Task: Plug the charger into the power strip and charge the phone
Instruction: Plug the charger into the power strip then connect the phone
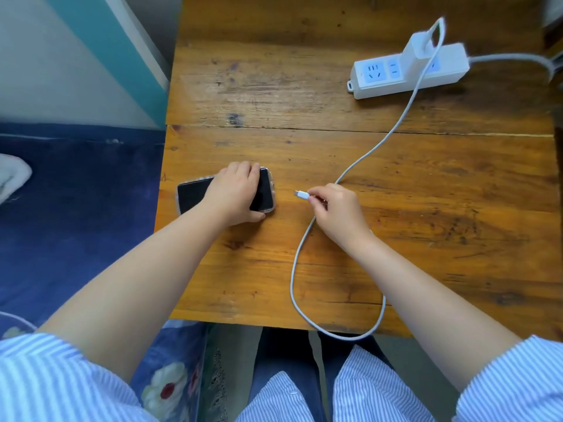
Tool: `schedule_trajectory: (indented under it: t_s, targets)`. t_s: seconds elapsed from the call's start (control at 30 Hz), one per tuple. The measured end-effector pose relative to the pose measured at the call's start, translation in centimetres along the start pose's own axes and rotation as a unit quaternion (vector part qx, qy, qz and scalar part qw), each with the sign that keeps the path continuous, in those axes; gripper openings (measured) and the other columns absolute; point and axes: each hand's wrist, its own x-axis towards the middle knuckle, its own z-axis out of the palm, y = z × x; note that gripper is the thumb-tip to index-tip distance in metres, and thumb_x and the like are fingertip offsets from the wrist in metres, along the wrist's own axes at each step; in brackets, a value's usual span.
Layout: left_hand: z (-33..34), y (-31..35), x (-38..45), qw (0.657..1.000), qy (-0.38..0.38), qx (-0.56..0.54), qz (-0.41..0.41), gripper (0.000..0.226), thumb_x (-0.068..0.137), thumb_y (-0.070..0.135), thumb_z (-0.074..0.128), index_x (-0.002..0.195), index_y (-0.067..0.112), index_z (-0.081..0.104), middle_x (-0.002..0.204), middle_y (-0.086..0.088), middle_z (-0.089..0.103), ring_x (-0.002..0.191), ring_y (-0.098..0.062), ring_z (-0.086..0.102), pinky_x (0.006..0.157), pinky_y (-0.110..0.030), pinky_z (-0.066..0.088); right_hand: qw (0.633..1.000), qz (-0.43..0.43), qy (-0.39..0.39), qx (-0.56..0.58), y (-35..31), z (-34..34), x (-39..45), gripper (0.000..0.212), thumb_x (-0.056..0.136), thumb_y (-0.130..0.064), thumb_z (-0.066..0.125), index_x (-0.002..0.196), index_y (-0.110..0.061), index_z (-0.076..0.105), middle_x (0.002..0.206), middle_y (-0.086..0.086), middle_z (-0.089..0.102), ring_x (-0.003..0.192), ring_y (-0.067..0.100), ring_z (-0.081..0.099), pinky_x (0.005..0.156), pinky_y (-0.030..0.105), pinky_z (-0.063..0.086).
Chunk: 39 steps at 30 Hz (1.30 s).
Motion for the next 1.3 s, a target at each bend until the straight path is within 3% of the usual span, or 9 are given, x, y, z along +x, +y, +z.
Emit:
schedule_trajectory:
  t_s: [0.13,0.27,0.47,0.6,0.9,1.3]
  targets:
    - [-0.6,-0.5,-0.5,0.999,0.007,-0.045,0.026,0.099,0.07,0.043,0.072,0.142,0.0,0.019,0.143,-0.017,0.036,0.129,-0.032,0.033,0.108,-0.039,0.033,1.0,-0.014,-0.003,0.023,-0.4,-0.5,0.2,0.022,0.088,-0.008,0.052,0.106,0.0,0.063,0.099,0.02,0.067,0.094,0.031,0.059,0.078,0.029,0.041]
    - [-1.6,-0.9,-2.1,0.992,0.067,-0.078,0.071,0.097,0.067,0.034,0.077,0.139,-0.007,0.026,0.141,-0.025,0.038,0.13,-0.039,0.034,0.108,-0.044,0.034,0.996,-0.061,0.013,0.064,-2.1,-1.7,0.6,0.018,0.085,-0.003,0.056,0.098,0.003,0.066,0.089,0.023,0.069,0.086,0.034,0.061,0.073,0.029,0.04]
    - [-2.8,-0.8,-4.3,0.98,0.119,-0.085,0.132,0.093,0.05,0.016,0.089,0.12,-0.024,0.043,0.116,-0.042,0.054,0.105,-0.056,0.053,0.085,-0.06,0.049,0.993,-0.111,-0.004,0.029,-4.2,-4.2,0.5,0.017,0.084,-0.005,0.057,0.096,0.001,0.068,0.09,0.022,0.07,0.088,0.035,0.062,0.077,0.04,0.047]
    - [-3.0,-0.4,-5.0,0.978,0.123,-0.088,0.143,0.093,0.048,0.015,0.09,0.119,-0.023,0.044,0.114,-0.042,0.055,0.104,-0.055,0.055,0.083,-0.059,0.05,0.993,-0.104,-0.057,-0.022,-5.0,-5.2,0.4,0.02,0.086,-0.01,0.054,0.099,-0.002,0.067,0.097,0.018,0.07,0.093,0.032,0.06,0.081,0.039,0.047]
    - [-3.0,-0.1,-4.9,0.974,0.137,-0.092,0.154,0.095,0.047,0.016,0.091,0.119,-0.024,0.044,0.112,-0.042,0.056,0.102,-0.056,0.055,0.086,-0.058,0.048,0.995,-0.047,-0.08,-0.03,-6.1,-5.6,0.2,0.02,0.086,-0.013,0.054,0.096,-0.005,0.068,0.096,0.017,0.072,0.091,0.029,0.062,0.08,0.037,0.049]
    - [-2.5,0.4,-4.6,0.975,0.133,-0.087,0.156,0.094,0.047,0.018,0.091,0.117,-0.023,0.046,0.112,-0.042,0.057,0.101,-0.055,0.056,0.086,-0.059,0.048,0.998,0.033,-0.041,0.02,-5.8,-4.8,-0.4,0.017,0.084,-0.011,0.056,0.09,-0.005,0.071,0.089,0.016,0.073,0.086,0.026,0.062,0.071,0.026,0.042]
